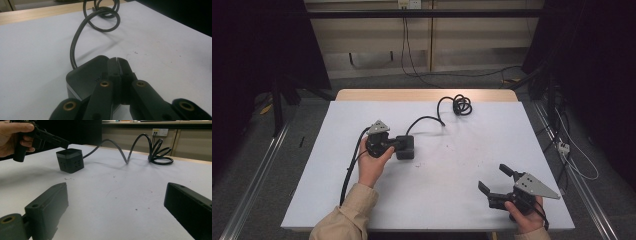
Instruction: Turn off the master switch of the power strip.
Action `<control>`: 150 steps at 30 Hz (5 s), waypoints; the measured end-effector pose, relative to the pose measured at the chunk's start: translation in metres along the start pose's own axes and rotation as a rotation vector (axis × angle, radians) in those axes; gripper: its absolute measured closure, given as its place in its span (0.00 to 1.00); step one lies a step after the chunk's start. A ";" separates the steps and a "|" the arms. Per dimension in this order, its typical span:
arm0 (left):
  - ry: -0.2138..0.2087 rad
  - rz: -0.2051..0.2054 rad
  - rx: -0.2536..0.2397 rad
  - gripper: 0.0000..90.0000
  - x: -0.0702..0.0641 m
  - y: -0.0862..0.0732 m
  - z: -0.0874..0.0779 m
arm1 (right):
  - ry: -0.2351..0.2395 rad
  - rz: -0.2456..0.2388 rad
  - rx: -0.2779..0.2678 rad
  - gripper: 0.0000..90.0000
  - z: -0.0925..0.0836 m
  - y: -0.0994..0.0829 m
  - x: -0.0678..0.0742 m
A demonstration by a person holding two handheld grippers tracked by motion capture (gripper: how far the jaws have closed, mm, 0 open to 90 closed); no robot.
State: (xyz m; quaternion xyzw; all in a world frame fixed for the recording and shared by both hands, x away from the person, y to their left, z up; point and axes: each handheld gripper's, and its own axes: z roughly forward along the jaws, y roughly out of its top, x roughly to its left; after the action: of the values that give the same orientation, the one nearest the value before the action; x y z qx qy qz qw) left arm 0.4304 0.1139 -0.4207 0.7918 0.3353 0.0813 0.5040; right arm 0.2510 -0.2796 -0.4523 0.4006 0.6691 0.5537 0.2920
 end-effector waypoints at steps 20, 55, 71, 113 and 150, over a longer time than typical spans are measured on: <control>0.032 0.016 0.029 1.00 0.000 -0.002 0.001 | 0.001 -0.001 0.001 0.05 0.000 0.000 0.000; 0.069 0.096 0.037 1.00 -0.007 -0.002 0.003 | 0.005 -0.004 0.003 0.05 0.000 0.000 0.003; 0.082 0.113 0.043 1.00 -0.009 -0.001 0.004 | 0.003 -0.005 0.002 0.05 -0.001 0.000 0.002; 0.108 0.131 0.011 1.00 -0.004 -0.008 -0.004 | 0.012 -0.009 0.004 0.05 0.002 0.000 0.003; 0.101 0.096 0.039 1.00 -0.011 -0.004 0.000 | 0.012 -0.010 0.003 0.05 0.000 0.000 0.004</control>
State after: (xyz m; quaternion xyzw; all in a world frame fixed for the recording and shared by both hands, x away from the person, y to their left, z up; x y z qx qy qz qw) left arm 0.4205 0.1080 -0.4221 0.8117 0.3233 0.1387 0.4663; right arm 0.2489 -0.2756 -0.4524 0.3942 0.6738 0.5535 0.2901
